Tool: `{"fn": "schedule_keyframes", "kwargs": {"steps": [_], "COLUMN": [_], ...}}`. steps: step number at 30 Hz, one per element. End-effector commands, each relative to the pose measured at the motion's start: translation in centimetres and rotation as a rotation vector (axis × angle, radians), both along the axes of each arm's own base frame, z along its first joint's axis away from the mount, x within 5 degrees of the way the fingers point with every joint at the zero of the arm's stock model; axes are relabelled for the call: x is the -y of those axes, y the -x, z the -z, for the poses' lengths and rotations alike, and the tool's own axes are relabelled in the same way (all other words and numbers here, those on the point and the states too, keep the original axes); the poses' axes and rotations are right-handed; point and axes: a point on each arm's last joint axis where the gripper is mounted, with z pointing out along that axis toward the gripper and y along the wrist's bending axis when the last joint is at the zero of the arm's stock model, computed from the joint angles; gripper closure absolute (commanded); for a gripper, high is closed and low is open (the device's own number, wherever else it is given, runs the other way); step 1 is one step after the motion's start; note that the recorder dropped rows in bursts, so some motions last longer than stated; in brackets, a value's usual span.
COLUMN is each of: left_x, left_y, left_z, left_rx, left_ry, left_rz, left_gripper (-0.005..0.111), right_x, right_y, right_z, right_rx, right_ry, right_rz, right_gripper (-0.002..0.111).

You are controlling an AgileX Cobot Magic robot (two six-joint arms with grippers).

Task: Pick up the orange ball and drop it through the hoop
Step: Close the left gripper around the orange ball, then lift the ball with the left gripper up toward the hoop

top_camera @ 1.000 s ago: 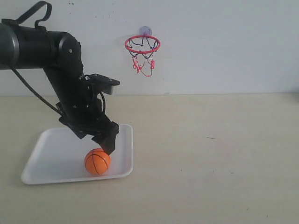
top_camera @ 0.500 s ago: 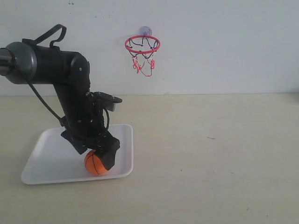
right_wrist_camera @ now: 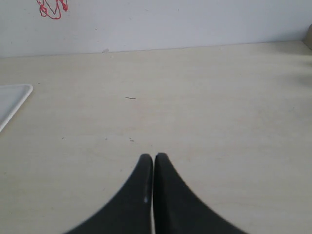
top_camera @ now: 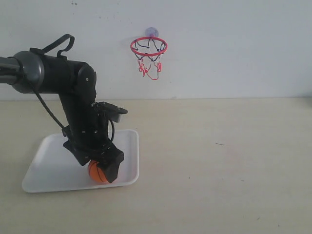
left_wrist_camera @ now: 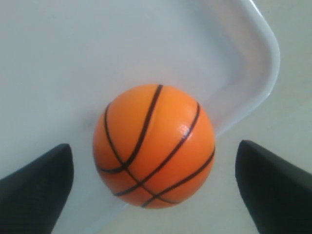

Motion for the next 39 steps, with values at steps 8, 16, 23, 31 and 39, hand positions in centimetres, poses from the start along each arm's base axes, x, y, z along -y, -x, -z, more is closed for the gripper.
{"fn": "schedule_keyframes", "kwargs": {"steps": [8,16,23,31,39], "left_x": [0.5,0.5,0.5,-0.1,-0.9], "left_y": [0.1,0.1,0.1,0.1,0.1], "left_z": [-0.2,-0.2,-0.2,-0.2,-0.2], "left_rx": [-0.005,-0.005,-0.005,-0.003,0.004], "left_ry": [0.018,0.018,0.018,-0.044,-0.134], "left_rz": [-0.012,-0.012,-0.012,0.02,0.089], "left_gripper": [0.023,0.025,0.053,0.093,0.103], "right_x": [0.0,0.0,0.0,0.0,0.0], "right_y": [0.0,0.0,0.0,0.0,0.0], "right_z": [-0.1,-0.1,-0.1,-0.1,-0.1], "right_rx": [0.011,0.011,0.011,0.011,0.011], "right_ry": [0.002,0.002,0.002,0.002,0.002], "right_rz": [0.004,0.004,0.004,0.004,0.004], "right_gripper": [0.108,0.108,0.108,0.108,0.108]}}
